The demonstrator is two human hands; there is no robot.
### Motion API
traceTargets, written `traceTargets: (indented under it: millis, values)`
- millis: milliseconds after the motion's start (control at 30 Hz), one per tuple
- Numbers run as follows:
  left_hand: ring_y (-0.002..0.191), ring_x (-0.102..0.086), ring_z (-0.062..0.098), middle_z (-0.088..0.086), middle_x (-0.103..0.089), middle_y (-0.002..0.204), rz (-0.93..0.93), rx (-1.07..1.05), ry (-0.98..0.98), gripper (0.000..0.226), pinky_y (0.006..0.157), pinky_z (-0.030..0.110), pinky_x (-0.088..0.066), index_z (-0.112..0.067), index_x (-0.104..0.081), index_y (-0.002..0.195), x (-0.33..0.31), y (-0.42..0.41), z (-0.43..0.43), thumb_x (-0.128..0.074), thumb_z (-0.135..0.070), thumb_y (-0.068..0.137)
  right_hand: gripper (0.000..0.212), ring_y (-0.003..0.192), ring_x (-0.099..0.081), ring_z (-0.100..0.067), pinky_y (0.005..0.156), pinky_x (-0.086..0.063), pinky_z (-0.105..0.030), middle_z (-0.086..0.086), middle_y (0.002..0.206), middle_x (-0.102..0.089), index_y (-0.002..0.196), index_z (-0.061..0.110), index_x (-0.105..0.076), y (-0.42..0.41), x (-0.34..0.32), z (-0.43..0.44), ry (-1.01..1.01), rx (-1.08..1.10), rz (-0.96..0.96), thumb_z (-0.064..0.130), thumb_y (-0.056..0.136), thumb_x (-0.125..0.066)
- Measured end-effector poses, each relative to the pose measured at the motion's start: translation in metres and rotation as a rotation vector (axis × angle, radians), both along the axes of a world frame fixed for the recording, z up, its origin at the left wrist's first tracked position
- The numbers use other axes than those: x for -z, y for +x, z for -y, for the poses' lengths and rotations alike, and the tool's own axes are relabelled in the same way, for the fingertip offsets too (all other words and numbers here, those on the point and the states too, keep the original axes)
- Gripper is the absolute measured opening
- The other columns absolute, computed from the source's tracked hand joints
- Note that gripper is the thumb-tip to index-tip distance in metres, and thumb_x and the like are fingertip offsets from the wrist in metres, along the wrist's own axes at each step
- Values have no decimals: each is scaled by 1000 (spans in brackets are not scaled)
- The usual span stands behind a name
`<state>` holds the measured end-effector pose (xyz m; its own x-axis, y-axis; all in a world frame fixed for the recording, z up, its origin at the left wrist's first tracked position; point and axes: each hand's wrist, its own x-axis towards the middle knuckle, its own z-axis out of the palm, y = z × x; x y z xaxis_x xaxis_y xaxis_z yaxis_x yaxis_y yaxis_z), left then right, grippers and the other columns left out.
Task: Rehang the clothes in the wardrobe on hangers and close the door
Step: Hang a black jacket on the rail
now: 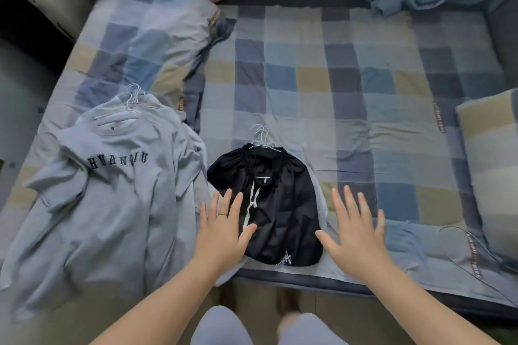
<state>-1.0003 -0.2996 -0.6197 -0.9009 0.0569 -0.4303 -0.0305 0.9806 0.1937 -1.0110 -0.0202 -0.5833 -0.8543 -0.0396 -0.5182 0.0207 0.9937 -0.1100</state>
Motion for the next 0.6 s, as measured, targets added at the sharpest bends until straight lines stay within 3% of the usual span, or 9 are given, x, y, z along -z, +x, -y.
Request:
traceTargets:
  millis: [300, 600]
  values:
    - [152, 14, 25, 4, -2, 168, 150, 44, 52, 75, 123, 47, 7, -23, -4, 160, 169, -80, 47, -26, -62, 99, 85, 149, 19, -23, 118, 1, -58, 4, 162, 24, 150, 31, 26, -64, 159, 52, 57, 48, 124, 67, 94, -26]
    - [152, -2, 32, 9, -11, 166, 30, -31, 45, 74, 122, 53, -2, -19, -13, 159, 317, -190, 73, -34, -57, 99, 80, 152, 8, -23, 118, -3, -59, 3, 165, 10, 156, 30, 11, -166, 333, 82, 33, 120, 102, 61, 97, -33]
